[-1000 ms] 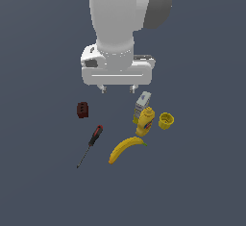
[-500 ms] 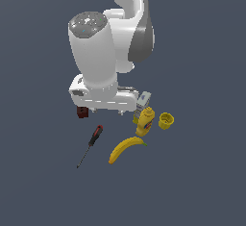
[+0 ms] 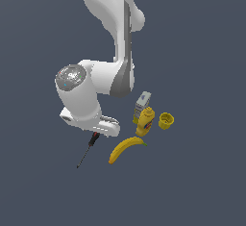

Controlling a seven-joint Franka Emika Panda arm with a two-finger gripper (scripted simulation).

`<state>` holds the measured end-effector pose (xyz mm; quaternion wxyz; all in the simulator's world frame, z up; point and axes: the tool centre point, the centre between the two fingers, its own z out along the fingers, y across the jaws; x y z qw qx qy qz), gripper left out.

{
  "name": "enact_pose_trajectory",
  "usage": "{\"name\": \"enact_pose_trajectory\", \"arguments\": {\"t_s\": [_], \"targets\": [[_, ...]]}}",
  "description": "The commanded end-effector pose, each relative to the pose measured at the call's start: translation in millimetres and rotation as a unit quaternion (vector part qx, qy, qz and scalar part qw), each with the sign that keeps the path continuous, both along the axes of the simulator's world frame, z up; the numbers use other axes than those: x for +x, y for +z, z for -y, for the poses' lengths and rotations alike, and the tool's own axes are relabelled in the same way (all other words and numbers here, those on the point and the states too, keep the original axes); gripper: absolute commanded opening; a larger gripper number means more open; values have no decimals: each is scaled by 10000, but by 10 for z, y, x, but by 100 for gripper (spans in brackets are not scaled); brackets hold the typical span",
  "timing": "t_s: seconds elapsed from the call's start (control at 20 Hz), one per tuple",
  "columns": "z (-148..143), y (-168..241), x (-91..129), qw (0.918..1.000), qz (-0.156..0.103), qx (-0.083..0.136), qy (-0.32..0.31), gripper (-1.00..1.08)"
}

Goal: Pick up a designated object from a clutter of objects.

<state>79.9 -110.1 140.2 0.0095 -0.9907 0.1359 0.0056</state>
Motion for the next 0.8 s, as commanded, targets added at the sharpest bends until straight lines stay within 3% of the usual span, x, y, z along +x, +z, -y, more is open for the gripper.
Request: {"name": "enact_pose_trajectory", "arguments": {"t_s": [0.0, 0.4, 0.75], "targets": [[123, -212, 44, 9999, 17, -25, -152, 100], [376, -652, 85, 9989, 34, -87, -449, 100], [427, -743, 82, 9987, 30, -101, -506, 100]]}}
